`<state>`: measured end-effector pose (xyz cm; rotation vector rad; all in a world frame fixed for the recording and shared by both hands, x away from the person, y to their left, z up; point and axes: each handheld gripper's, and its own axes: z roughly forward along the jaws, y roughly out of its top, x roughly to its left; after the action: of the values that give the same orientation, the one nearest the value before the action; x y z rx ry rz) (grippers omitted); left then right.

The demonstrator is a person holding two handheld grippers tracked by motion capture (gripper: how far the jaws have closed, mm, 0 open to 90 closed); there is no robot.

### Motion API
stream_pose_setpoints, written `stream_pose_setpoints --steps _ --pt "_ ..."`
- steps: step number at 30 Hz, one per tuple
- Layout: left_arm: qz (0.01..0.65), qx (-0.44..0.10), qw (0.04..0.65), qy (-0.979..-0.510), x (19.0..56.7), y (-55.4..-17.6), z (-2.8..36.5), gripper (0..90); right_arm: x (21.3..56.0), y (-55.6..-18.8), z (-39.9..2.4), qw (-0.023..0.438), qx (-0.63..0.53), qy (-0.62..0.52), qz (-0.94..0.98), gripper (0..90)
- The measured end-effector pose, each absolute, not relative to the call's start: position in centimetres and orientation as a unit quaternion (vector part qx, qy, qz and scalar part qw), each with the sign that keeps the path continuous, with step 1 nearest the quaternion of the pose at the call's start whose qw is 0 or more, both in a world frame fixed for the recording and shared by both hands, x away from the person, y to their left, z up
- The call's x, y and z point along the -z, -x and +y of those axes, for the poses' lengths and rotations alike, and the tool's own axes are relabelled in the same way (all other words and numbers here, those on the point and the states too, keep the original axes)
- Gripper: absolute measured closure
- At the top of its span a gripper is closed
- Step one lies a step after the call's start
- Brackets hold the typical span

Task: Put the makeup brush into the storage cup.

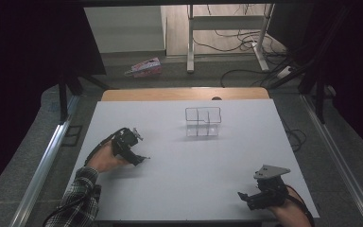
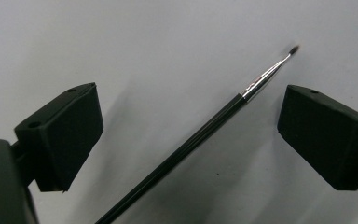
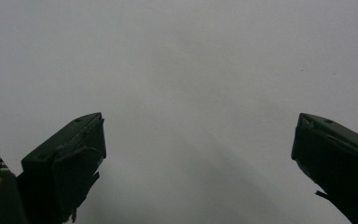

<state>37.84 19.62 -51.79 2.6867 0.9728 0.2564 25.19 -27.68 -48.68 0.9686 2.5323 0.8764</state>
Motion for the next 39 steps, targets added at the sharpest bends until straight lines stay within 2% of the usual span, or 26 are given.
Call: stream_pose_setpoints --steps 3,4,5,7,8,10,12,13,18,39 --pt "0.349 -0.065 0.154 -0.922 52.0 -37.9 19.8 13.5 48.7 -25.2 -27.6 0.147 -0.301 -0.334 0.881 3.6" --pt "0.349 -0.048 0.158 -0.923 52.0 -37.9 20.1 17.4 48.7 -25.2 -27.7 0.147 -0.301 -0.334 0.881 3.6" --pt "0.351 -0.034 0.162 -0.922 51.9 -38.0 20.3 26.0 48.7 -25.2 -27.7 0.147 -0.301 -0.335 0.881 3.7" --pt "0.361 -0.032 0.160 -0.918 51.7 -38.0 20.4 32.0 48.7 -25.2 -27.7 0.147 -0.301 -0.335 0.881 3.8" --pt "0.361 -0.032 0.160 -0.918 51.7 -38.0 20.4 38.8 48.7 -25.2 -27.7 0.147 -0.301 -0.335 0.881 3.8" --pt "0.358 -0.025 0.144 -0.922 51.2 -38.1 20.1 58.0 48.7 -25.2 -27.6 0.147 -0.299 -0.334 0.882 3.8" --pt "0.348 -0.014 0.133 -0.928 51.1 -38.1 19.7 82.7 48.7 -25.2 -27.6 0.146 -0.299 -0.333 0.882 3.8" --pt "0.347 -0.015 0.126 -0.929 51.0 -38.2 19.5 86.1 48.7 -25.2 -27.6 0.147 -0.299 -0.333 0.882 3.8" --pt "0.350 -0.004 0.115 -0.930 50.9 -38.5 19.4 86.4 48.7 -25.2 -27.6 0.147 -0.300 -0.332 0.882 3.8" --pt "0.384 -0.003 0.176 -0.906 49.8 -37.8 21.4 86.3 48.7 -25.2 -27.6 0.146 -0.299 -0.331 0.883 3.3"
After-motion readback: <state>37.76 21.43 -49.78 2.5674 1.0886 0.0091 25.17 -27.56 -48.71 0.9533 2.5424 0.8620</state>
